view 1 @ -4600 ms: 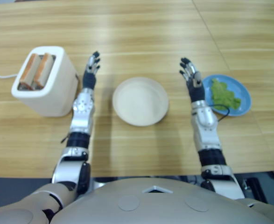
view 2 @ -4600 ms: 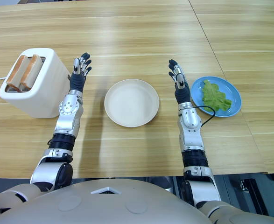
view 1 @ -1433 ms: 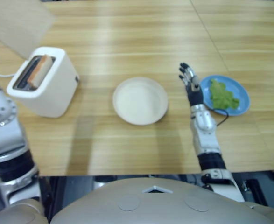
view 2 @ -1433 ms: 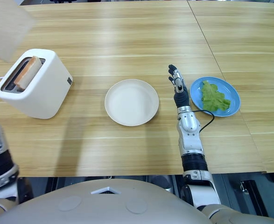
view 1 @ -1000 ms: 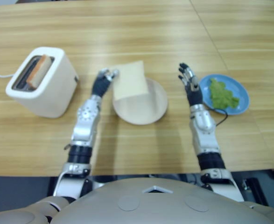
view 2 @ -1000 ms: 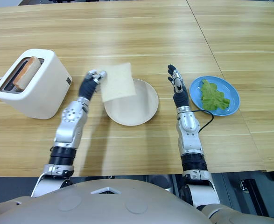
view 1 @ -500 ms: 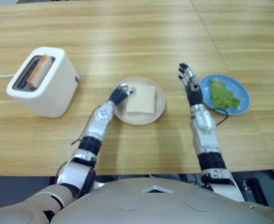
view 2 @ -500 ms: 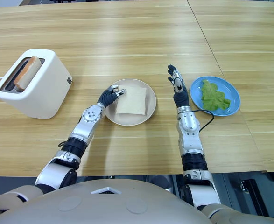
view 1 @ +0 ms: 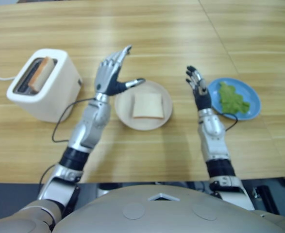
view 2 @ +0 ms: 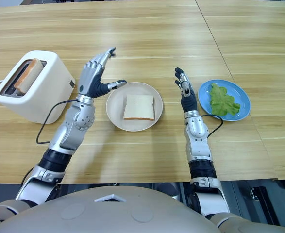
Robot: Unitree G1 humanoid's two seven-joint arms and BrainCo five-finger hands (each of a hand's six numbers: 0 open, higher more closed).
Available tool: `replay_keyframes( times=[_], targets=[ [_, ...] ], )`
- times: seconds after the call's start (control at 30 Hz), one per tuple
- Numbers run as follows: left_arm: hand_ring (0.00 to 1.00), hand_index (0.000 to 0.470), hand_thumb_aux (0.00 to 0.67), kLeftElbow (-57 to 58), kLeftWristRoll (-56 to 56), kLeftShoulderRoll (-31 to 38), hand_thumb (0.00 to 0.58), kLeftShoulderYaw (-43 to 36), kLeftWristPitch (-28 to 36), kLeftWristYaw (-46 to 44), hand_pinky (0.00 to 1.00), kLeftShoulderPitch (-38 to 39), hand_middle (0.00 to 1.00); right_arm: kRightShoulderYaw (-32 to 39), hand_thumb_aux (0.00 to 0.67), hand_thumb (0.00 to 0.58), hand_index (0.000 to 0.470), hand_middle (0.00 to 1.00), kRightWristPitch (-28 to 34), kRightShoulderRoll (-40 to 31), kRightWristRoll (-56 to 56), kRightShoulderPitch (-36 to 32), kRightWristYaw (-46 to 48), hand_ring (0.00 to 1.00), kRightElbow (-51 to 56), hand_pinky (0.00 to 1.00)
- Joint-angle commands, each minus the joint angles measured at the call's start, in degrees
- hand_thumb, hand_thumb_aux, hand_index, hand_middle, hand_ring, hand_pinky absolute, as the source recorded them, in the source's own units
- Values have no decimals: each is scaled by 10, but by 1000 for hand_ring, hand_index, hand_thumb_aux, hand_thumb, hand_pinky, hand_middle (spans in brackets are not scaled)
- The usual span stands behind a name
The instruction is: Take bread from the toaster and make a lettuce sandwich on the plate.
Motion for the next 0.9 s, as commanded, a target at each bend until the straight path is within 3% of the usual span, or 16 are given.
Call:
replay_keyframes(
  times=[0.03,0.17,0.3,0.47,0.67,0.9],
  targets=[
    [0,0,0,-40,-15,-4,0,29,11,-4,0,25,0,-9,0,0,0,0,-7,-30,-41,-1,-17,0,-31,0],
    [0,0,0,60,-175,-46,0,71,-10,-35,0,33,0,-44,0,0,0,0,-21,-176,-250,-18,-139,0,-43,0],
    [0,0,0,155,-247,-64,0,86,-40,-51,0,34,0,-54,0,0,0,0,-9,-324,-355,-45,-204,0,18,0],
    [0,0,0,192,-272,-67,0,91,-60,-54,0,37,0,45,0,0,0,0,34,-463,-515,-106,-268,0,169,0],
    [0,0,0,197,-268,-70,0,83,-61,-51,0,36,0,214,0,0,0,0,46,-471,-637,-210,-335,0,421,0],
    [0,0,0,202,-267,-76,0,74,-60,-56,0,30,0,302,0,0,0,0,63,-446,-651,-228,-395,0,518,0]
  ],
)
